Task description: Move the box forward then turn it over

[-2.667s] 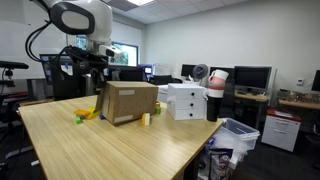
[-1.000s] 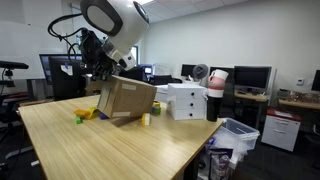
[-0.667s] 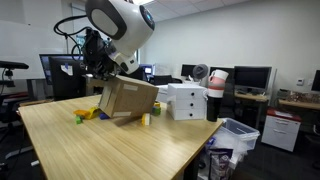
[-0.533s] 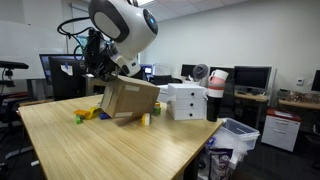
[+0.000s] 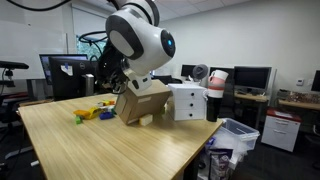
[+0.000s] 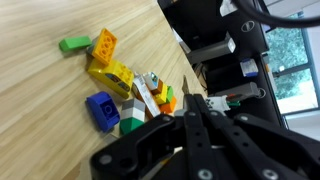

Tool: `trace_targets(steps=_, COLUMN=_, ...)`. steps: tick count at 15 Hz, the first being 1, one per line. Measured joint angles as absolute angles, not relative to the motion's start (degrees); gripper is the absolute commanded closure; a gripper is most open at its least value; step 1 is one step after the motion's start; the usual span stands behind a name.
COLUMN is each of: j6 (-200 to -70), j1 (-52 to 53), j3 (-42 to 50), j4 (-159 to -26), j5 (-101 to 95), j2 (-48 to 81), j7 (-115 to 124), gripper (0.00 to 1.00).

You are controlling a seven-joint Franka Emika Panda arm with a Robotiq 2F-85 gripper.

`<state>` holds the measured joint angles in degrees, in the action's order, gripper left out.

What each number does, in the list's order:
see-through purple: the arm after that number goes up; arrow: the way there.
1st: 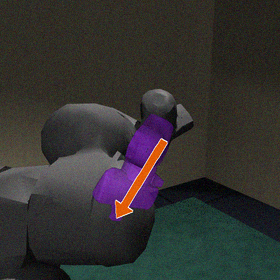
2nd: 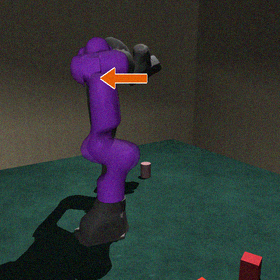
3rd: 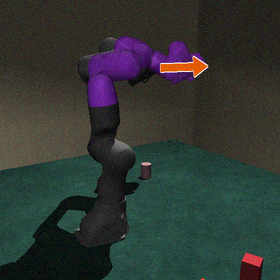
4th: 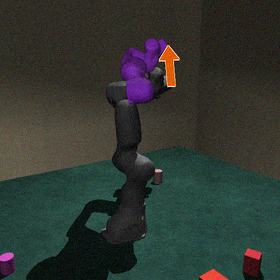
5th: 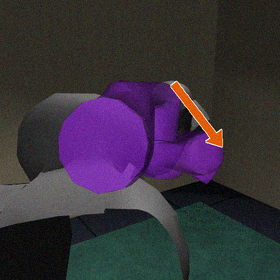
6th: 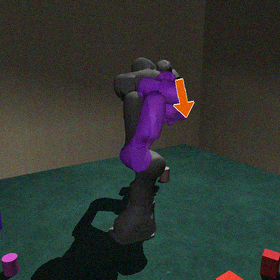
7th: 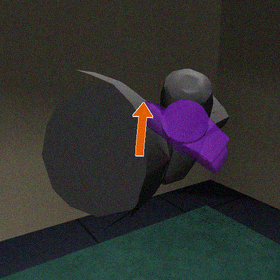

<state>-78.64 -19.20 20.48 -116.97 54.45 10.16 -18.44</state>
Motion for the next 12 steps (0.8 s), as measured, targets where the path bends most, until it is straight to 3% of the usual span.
trace_targets(steps=12, j6=-81.48, j1=-20.2, j3=20.55, j4=-111.73, j5=55.59, j2=14.41, j7=-10.06, gripper=0.98)
